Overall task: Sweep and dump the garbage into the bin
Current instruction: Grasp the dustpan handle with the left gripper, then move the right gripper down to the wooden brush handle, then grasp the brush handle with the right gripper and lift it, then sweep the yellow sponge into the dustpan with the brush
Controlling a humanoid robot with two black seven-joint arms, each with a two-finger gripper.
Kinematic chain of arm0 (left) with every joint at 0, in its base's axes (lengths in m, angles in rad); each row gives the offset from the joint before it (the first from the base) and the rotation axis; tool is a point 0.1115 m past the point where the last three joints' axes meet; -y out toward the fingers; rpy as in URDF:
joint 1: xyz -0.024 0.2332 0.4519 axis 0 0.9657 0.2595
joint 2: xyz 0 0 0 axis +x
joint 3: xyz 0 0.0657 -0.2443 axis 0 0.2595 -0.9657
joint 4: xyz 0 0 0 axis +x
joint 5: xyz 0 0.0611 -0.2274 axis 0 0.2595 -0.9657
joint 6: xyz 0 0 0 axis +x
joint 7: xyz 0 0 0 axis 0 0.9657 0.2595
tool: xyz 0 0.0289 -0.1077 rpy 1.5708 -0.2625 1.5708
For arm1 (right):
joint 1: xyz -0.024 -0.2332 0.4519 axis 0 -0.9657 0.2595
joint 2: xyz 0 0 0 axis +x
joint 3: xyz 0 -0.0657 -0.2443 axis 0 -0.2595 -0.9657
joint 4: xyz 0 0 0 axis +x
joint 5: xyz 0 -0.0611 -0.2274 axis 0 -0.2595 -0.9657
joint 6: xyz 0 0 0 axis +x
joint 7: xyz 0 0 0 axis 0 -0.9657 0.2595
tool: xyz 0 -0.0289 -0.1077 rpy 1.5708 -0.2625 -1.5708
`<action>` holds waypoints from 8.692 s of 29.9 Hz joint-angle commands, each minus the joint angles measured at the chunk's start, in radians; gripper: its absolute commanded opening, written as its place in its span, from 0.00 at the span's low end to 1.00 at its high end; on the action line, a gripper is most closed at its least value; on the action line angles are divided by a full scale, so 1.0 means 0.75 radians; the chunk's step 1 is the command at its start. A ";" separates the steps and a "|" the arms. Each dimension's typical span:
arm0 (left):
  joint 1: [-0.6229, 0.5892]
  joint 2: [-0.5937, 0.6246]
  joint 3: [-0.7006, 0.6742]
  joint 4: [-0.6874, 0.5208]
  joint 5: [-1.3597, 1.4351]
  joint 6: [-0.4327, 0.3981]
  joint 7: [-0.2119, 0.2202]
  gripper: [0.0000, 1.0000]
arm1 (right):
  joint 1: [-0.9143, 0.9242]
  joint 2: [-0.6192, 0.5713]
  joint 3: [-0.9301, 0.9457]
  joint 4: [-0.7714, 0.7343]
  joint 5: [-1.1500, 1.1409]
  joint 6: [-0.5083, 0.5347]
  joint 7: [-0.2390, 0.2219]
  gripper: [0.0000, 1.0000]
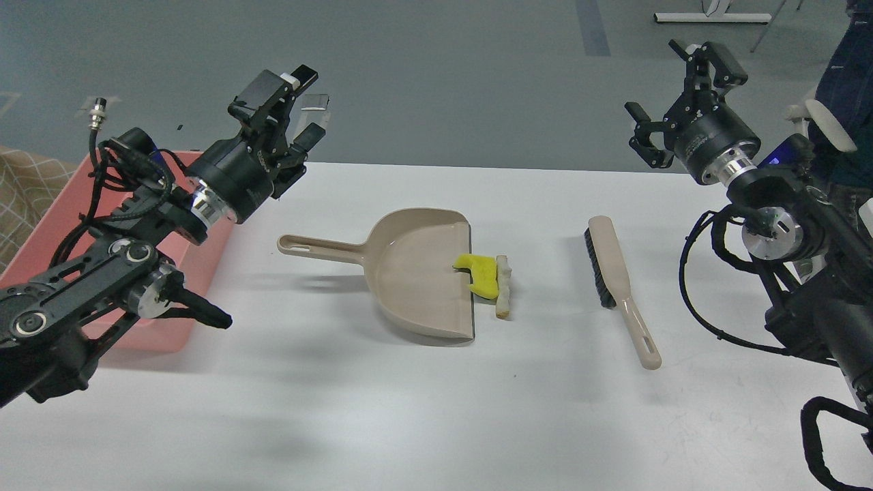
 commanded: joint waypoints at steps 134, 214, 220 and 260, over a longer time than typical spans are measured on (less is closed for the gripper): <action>0.186 -0.552 0.065 0.447 0.370 0.558 0.144 0.00 | 0.006 -1.091 -0.996 1.057 -0.831 0.076 -0.352 1.00; 0.261 -0.438 0.061 0.359 0.385 0.558 0.130 0.00 | -0.004 -0.803 -1.119 1.133 -0.921 0.076 -0.514 0.00; 0.282 -0.434 0.059 0.359 0.385 0.558 0.128 0.00 | -0.025 -0.723 -1.121 1.125 -0.915 0.078 -0.512 0.00; 0.327 -0.481 0.045 0.328 0.368 0.558 0.109 0.00 | 0.053 -0.213 -0.972 0.994 -0.784 0.092 -0.512 0.00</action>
